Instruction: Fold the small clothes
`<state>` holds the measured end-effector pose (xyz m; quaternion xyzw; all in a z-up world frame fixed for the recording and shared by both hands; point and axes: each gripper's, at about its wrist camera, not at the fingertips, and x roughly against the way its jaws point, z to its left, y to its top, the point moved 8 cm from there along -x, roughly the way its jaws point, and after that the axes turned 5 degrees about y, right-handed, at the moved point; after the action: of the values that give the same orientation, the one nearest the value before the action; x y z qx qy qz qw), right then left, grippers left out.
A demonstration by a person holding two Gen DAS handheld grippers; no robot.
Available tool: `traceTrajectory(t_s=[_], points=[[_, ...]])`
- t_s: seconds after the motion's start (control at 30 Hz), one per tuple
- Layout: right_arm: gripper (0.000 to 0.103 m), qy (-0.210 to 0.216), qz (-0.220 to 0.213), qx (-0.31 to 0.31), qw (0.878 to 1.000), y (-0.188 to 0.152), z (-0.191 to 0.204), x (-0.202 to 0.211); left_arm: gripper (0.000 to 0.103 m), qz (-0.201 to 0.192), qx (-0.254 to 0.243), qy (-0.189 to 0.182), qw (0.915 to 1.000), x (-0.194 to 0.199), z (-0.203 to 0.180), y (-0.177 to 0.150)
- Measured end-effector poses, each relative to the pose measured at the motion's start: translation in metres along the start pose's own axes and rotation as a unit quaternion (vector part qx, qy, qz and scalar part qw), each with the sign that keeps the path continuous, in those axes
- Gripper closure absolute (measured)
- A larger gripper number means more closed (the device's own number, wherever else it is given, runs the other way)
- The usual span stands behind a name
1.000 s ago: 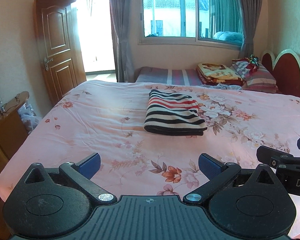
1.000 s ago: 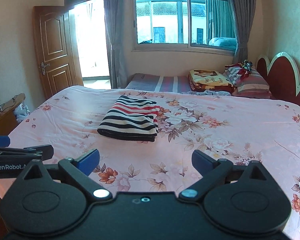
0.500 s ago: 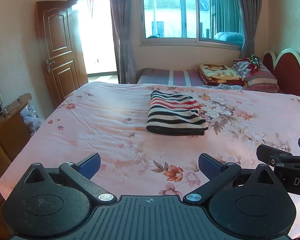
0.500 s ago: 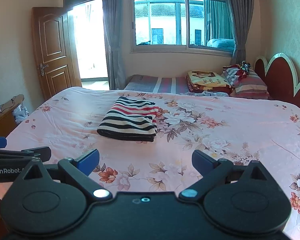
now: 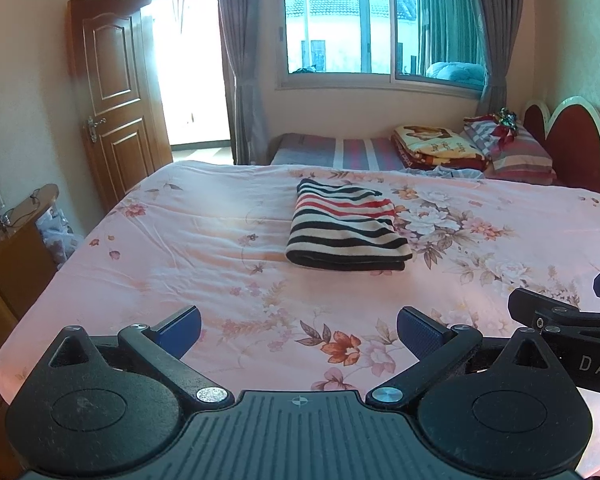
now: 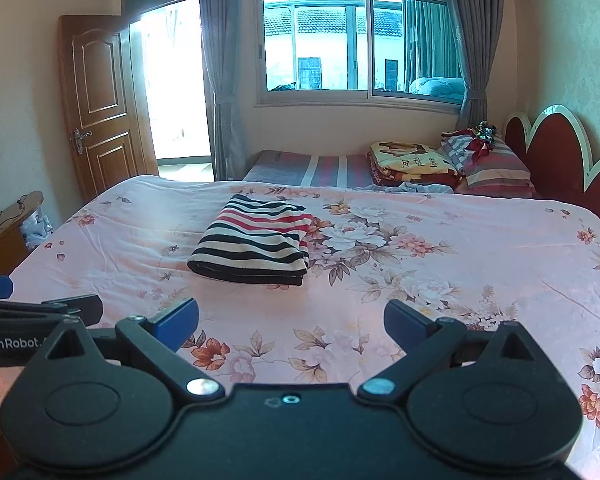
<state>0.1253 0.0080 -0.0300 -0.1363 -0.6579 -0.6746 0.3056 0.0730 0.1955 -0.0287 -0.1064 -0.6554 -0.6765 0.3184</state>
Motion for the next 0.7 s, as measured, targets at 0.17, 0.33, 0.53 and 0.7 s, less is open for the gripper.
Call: traceTrajectory(t_s=[0.17, 0.33, 0.53, 0.7], points=[[0.004, -0.003, 0.001, 0.0, 1.0, 0.0008, -0.001, -0.003, 0.0, 0.001, 0.0, 0.002, 1.0, -0.0008, -0.0023, 0.0007], [0.004, -0.002, 0.0, 0.0, 1.0, 0.0019, -0.0018, -0.0039, 0.0, -0.002, 0.001, 0.005, 1.0, 0.0001, -0.0026, 0.0016], [0.004, -0.005, 0.001, 0.0, 1.0, 0.002, -0.003, -0.0051, 0.0, 0.001, 0.0, 0.004, 1.0, -0.0014, -0.0049, 0.0016], [0.004, -0.004, 0.003, 0.0, 1.0, 0.0019, -0.0046, -0.0067, 0.0, 0.003, 0.0, 0.003, 1.0, -0.0028, -0.0066, 0.0009]])
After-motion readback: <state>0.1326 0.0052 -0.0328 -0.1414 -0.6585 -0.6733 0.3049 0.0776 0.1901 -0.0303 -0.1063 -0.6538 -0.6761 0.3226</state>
